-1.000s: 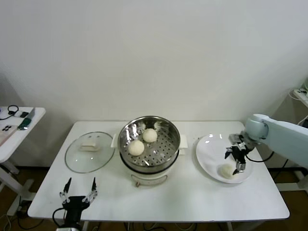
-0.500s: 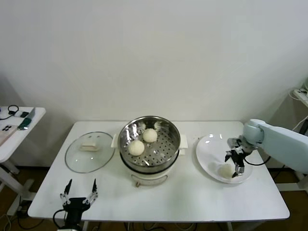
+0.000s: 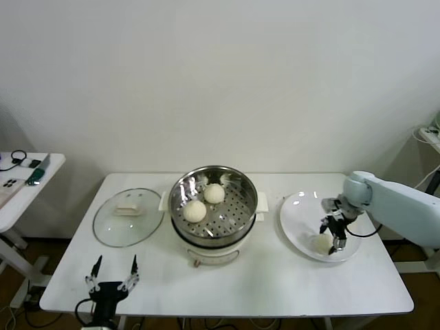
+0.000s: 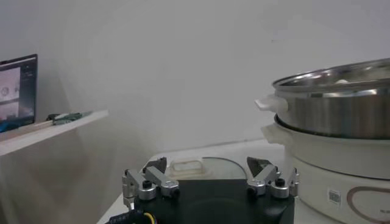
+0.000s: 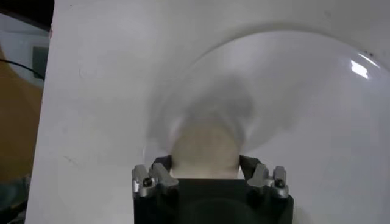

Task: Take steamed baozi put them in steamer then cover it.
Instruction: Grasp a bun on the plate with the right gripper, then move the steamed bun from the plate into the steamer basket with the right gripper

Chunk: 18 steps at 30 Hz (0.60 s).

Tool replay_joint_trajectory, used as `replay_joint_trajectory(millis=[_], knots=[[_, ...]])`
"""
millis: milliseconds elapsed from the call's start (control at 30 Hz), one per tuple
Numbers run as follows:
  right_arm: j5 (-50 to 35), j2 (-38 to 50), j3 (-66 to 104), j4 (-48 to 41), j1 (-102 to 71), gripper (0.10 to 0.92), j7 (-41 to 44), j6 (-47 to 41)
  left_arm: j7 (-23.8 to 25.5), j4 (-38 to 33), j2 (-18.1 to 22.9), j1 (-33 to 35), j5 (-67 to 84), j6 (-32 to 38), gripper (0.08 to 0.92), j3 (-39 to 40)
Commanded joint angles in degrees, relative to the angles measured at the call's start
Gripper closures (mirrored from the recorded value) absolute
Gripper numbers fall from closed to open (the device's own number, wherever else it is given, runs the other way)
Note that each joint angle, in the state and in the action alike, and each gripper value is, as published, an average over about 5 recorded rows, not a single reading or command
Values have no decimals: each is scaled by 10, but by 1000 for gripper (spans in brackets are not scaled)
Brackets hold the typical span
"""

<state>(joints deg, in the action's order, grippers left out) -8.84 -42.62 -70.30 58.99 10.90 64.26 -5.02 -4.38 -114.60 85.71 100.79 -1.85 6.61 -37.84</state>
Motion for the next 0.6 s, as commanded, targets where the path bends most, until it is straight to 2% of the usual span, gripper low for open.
replay_joint_trajectory(millis=[33, 233, 600], knots=[[-3, -2, 2, -2, 5, 319, 2, 3, 0, 0, 0, 0, 0, 0, 177, 0], [-9, -2, -31, 13, 78, 321, 6, 36, 0, 0, 0, -3, 0, -1, 177, 2], [-15, -77, -181, 85, 371, 324, 45, 190, 0, -1, -2, -4, 0, 0, 177, 6]])
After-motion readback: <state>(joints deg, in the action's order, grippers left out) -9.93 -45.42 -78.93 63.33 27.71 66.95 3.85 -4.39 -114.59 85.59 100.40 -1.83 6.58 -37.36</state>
